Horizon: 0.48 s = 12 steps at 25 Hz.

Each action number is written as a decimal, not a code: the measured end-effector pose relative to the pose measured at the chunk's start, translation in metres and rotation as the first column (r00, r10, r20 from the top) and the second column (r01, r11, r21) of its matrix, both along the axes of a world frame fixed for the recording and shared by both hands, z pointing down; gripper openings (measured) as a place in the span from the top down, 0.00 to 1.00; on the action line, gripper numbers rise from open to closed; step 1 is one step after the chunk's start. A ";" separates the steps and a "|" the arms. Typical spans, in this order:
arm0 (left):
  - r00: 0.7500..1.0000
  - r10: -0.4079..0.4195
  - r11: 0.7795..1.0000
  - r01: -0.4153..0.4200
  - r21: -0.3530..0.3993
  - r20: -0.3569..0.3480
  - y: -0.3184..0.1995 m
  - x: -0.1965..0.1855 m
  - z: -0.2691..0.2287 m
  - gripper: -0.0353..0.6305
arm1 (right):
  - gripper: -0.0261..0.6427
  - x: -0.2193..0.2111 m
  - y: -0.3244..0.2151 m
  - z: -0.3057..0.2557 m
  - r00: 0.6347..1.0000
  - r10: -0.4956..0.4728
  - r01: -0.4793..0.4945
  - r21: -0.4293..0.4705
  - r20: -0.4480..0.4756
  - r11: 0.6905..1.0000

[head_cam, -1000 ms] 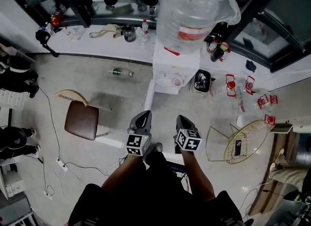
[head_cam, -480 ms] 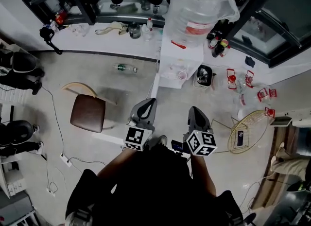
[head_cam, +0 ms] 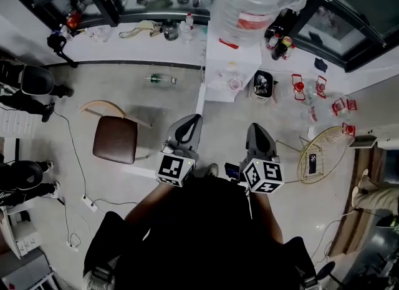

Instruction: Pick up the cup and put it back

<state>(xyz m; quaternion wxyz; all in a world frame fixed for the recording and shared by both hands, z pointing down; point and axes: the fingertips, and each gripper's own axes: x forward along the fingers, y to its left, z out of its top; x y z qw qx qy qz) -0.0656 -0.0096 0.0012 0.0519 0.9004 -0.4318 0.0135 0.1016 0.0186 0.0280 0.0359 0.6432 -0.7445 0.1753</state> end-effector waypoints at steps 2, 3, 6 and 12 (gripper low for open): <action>1.000 0.003 1.000 -0.003 0.006 -0.004 -0.001 0.001 -0.002 0.94 | 0.97 -0.002 0.001 0.001 1.000 -0.005 0.005 -0.002 -0.003 1.000; 1.000 0.005 1.000 -0.005 0.006 -0.006 -0.001 0.001 -0.002 0.94 | 0.97 -0.003 0.001 0.001 1.000 -0.005 0.005 -0.001 -0.003 1.000; 1.000 0.011 1.000 -0.011 0.003 -0.006 0.000 -0.002 -0.001 0.94 | 0.97 -0.007 0.003 0.001 1.000 -0.004 0.004 -0.003 0.000 1.000; 1.000 0.014 1.000 -0.014 -0.002 -0.004 0.004 -0.003 -0.001 0.94 | 0.97 -0.008 0.006 0.000 1.000 -0.002 0.002 0.000 0.003 1.000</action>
